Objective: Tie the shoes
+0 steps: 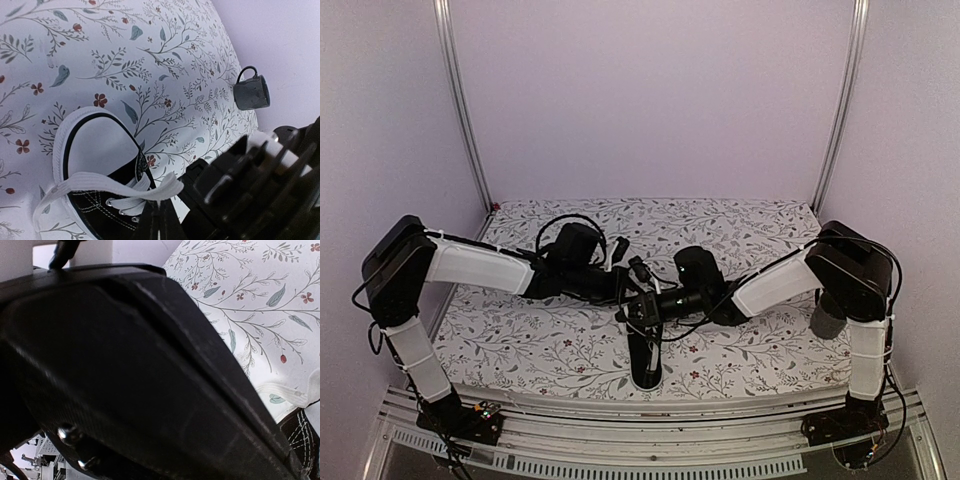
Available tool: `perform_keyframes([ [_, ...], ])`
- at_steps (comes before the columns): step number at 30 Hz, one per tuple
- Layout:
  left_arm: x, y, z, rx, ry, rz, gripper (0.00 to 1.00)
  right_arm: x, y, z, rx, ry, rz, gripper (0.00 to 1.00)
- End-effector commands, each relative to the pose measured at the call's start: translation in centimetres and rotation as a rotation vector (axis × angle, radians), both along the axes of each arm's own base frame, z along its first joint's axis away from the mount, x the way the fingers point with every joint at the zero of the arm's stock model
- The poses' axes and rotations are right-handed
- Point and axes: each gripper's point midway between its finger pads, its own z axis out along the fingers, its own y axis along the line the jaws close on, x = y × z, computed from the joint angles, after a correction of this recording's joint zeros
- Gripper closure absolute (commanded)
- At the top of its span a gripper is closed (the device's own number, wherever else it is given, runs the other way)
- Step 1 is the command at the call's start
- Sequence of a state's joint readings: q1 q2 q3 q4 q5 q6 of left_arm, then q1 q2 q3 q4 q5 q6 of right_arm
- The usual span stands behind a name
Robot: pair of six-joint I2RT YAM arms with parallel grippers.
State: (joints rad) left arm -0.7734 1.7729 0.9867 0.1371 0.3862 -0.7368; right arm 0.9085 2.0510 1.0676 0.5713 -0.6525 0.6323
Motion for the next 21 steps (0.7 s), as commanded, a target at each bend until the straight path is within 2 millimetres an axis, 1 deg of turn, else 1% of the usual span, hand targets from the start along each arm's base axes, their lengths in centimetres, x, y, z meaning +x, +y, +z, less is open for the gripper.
perform_keyframes([
  [1, 0.0, -1.2, 2.9, -0.058, -0.056, -0.053, 1.00, -1.6, 1.2, 2.4, 0.108, -0.032, 0.099, 0.98],
  [12, 0.1, -1.3, 3.3, -0.055, -0.059, -0.060, 1.00, -1.7, 1.1, 2.8, 0.127, -0.022, 0.108, 0.98],
  [15, 0.2, -1.3, 2.7, -0.037, -0.052, -0.060, 1.00, -1.2, 1.0, 2.3, 0.107, -0.025, 0.078, 0.98],
  [18, 0.3, -1.4, 1.8, -0.014, -0.036, -0.065, 1.00, -0.5, 0.6, 1.1, 0.061, -0.033, 0.024, 0.98],
  [21, 0.3, -1.6, 0.9, 0.002, -0.018, -0.080, 1.00, -0.3, 0.2, 0.1, 0.028, -0.029, 0.003, 0.98],
])
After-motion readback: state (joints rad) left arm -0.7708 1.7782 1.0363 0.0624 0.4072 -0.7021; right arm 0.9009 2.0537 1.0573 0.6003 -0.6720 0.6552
